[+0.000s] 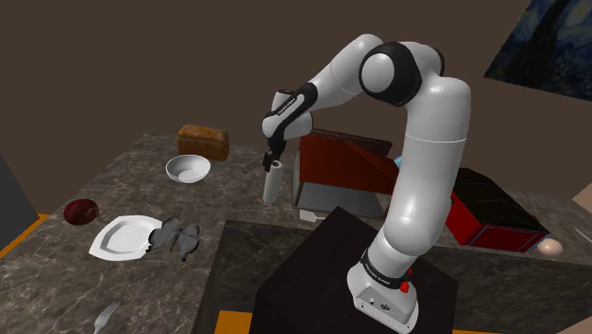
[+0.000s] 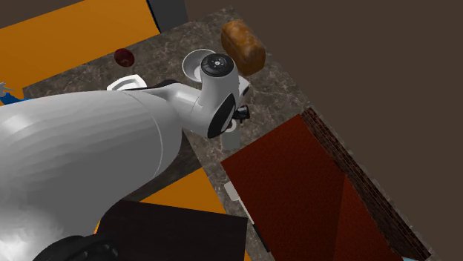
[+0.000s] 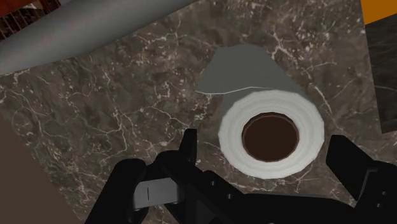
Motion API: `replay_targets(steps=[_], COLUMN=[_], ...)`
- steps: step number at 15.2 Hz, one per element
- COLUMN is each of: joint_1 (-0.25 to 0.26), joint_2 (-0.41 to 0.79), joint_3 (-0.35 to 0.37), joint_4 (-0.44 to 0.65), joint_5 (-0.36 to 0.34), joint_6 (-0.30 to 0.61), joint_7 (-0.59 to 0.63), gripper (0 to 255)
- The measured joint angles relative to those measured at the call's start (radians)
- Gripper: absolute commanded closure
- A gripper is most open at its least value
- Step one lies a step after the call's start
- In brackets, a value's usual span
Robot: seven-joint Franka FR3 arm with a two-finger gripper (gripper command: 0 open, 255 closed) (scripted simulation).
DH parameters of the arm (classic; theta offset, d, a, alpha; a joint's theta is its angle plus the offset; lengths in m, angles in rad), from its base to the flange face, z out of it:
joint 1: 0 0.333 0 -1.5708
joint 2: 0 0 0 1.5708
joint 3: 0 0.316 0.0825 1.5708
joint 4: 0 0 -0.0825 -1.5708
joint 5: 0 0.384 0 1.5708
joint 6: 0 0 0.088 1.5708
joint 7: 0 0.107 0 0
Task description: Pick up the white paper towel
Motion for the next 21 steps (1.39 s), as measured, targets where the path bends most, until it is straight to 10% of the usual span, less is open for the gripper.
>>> replay_targets(steps=[2, 3, 21], joint_1=[-0.002, -0.002, 0.009], joint_2=[0.019, 0.024, -0.048], joint_3=[0.003, 0.004, -0.007], joint_4=[-0.001, 0.002, 0.006], joint_5=[0.006, 0.007, -0.015], joint_6=[0.019, 0.022, -0.053], joint_7=[-0.003, -0.003, 0.013], gripper=[0, 255, 255])
